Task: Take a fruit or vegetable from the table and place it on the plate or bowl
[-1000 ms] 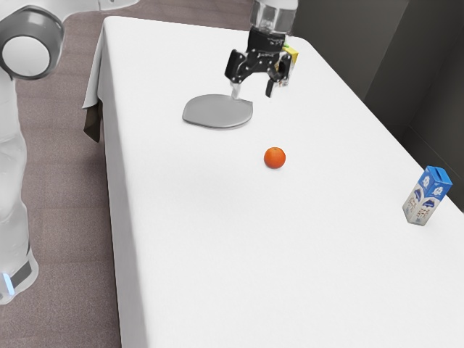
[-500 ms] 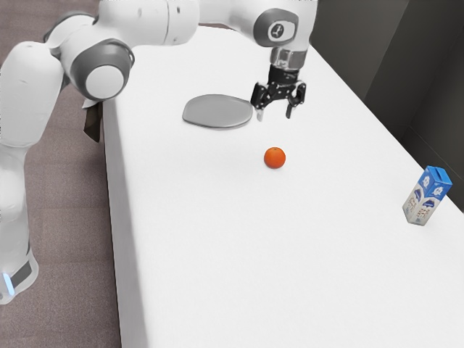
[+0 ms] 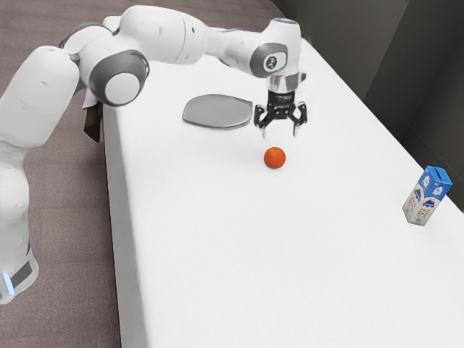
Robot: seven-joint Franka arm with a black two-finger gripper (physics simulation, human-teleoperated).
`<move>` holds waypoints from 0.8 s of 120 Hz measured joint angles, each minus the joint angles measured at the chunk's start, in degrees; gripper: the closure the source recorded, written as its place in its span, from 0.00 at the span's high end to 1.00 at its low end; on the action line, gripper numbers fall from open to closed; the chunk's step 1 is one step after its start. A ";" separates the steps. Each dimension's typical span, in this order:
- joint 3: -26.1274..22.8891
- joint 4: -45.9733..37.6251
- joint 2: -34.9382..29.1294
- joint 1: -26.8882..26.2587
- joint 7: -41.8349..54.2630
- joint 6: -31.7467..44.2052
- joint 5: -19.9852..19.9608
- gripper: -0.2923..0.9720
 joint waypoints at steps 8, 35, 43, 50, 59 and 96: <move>0.39 -0.67 0.09 0.21 2.54 0.44 -0.78 0.77; 0.54 -2.40 -0.17 -0.70 9.17 1.37 -2.05 0.77; 0.54 -2.80 -0.03 -1.16 10.67 1.81 -2.51 0.77; 0.54 -2.91 0.05 -1.52 11.86 2.19 -2.77 0.77; 0.54 -3.15 -0.02 -1.64 13.19 2.57 -2.98 0.77; 0.54 -4.20 -0.80 -1.67 16.07 -2.44 -2.12 0.77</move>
